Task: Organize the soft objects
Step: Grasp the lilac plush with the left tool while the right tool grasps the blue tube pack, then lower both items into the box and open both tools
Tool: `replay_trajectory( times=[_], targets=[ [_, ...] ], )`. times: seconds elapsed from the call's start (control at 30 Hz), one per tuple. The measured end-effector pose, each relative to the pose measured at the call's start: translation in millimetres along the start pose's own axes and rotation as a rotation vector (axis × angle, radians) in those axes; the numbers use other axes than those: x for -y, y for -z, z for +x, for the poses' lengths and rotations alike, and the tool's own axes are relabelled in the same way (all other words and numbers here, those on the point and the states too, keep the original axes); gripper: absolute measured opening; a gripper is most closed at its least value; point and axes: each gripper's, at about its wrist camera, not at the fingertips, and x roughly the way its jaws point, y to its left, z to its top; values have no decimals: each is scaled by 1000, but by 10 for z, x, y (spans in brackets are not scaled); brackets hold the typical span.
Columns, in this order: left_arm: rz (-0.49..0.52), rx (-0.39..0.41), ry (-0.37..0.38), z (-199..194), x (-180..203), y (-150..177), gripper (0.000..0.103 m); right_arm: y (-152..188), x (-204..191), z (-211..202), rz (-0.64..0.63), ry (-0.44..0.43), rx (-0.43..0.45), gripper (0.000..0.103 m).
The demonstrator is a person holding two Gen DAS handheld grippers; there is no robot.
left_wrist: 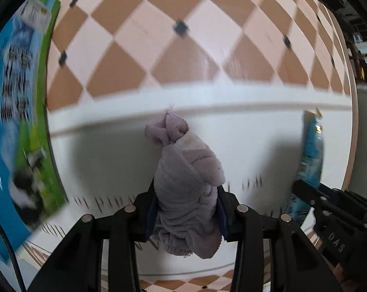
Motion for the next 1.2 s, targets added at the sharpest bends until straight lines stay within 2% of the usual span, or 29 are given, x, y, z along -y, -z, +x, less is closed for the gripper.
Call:
replay_trajectory(
  times=[0.07,0.17,0.33,0.37,0.43,0.5,0.53,0.57,0.63,0.73,0.9,1.03,1.1,1.2],
  targets=[
    [29,9,-20,16,63,102,37,139,-82,43,-15,-7,-11,20],
    [46,32,-45,20,238,215,40,254,-183,57,-43,36,11,20],
    [70,49,-70,40,366,277,40,276,-246,29,-52,84,27,22],
    [72,54,-75,87,462,298,40,245,-382,48,-55,96,30,22],
    [82,62,-84,71,466,317,40,280,-387,65,-67,118,43,22],
    [94,76,-86,97,277,244,40,382,-489,96,-90,141,60,22],
    [102,82,-87,103,263,248,39,398,-495,90,-88,141,64,22],
    [110,84,-86,31,374,384,38,417,-501,85,-91,142,67,21],
    [116,75,-77,-68,317,327,36,451,-508,82,-88,147,58,19],
    [106,103,-17,-376,226,469,36,416,-529,-21,-38,69,44,16],
    [73,220,130,-1345,-171,733,36,506,-950,-655,-39,-79,135,16],
    [45,338,116,-2092,-803,877,36,561,-1634,-1227,-110,-179,237,16],
    [16,350,117,-2272,-1113,877,36,570,-2063,-1461,-159,-231,274,16],
    [-56,336,131,-2358,-1667,763,36,554,-2647,-1578,-221,-262,296,16]
  ],
)
